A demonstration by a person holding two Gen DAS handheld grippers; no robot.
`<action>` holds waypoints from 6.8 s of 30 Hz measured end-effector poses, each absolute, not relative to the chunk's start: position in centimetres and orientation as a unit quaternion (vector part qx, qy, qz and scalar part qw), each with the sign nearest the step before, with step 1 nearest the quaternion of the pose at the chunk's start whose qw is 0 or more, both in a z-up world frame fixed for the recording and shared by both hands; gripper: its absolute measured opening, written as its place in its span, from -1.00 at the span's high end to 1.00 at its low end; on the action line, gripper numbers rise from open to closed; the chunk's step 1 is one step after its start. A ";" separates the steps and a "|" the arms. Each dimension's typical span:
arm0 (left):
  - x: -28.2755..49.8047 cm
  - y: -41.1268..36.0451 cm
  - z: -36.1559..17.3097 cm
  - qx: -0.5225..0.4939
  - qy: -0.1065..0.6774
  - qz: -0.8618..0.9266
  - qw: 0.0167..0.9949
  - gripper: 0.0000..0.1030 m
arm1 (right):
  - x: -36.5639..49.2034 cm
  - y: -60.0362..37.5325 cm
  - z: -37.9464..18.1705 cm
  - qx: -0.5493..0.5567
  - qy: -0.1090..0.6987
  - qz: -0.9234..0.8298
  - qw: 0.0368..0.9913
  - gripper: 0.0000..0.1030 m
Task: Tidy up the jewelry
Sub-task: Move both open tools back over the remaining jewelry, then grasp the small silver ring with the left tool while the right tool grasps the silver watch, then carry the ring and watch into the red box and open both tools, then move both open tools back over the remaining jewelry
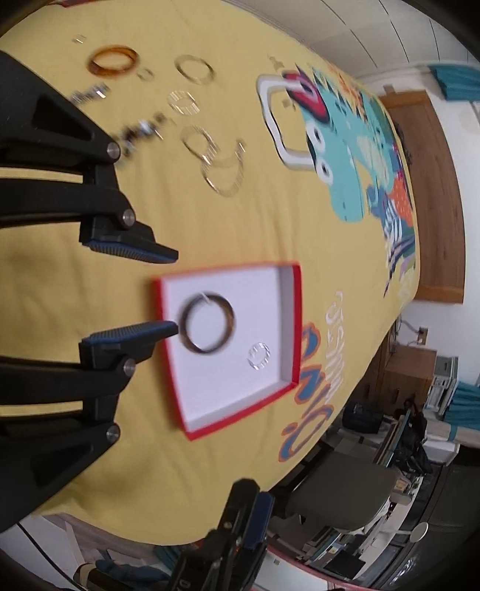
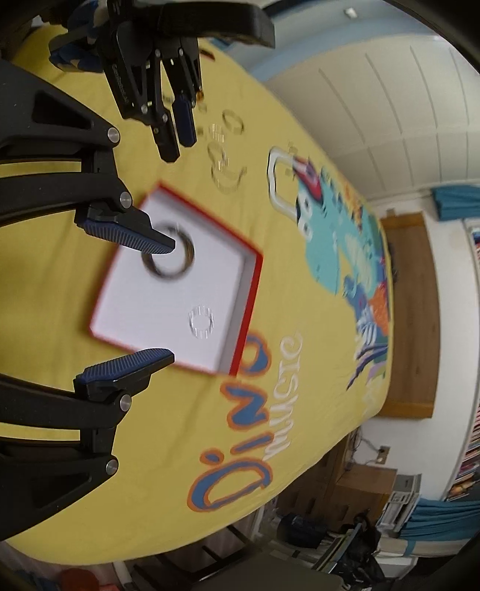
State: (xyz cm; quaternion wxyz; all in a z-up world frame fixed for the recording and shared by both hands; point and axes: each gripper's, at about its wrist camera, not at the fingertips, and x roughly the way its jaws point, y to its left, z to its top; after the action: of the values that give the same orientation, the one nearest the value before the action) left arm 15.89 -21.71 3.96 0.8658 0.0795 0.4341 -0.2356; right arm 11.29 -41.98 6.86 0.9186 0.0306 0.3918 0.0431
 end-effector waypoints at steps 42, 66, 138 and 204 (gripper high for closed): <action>10.0 18.8 -2.1 -0.076 0.444 -0.001 0.893 0.14 | 9.5 -12.4 1.8 -0.011 0.440 0.229 0.868 -0.15; 19.4 18.8 -8.6 -0.069 0.485 -0.050 0.870 0.16 | 21.0 -4.3 -6.7 -0.017 0.499 0.226 0.837 0.10; 21.8 -23.4 2.3 0.066 0.425 -0.274 0.860 0.63 | 14.3 -40.7 1.0 0.063 0.409 0.021 0.910 0.51; 10.2 -2.1 3.7 -0.002 0.442 -0.096 0.892 0.28 | 5.1 -33.1 5.5 0.097 0.371 0.070 0.921 0.02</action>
State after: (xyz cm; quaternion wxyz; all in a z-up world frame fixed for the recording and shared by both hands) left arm 10.19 -2.09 3.69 0.8919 -0.0025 0.4420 -0.0959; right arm 5.11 -33.05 5.46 0.9210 0.0973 0.3707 0.0699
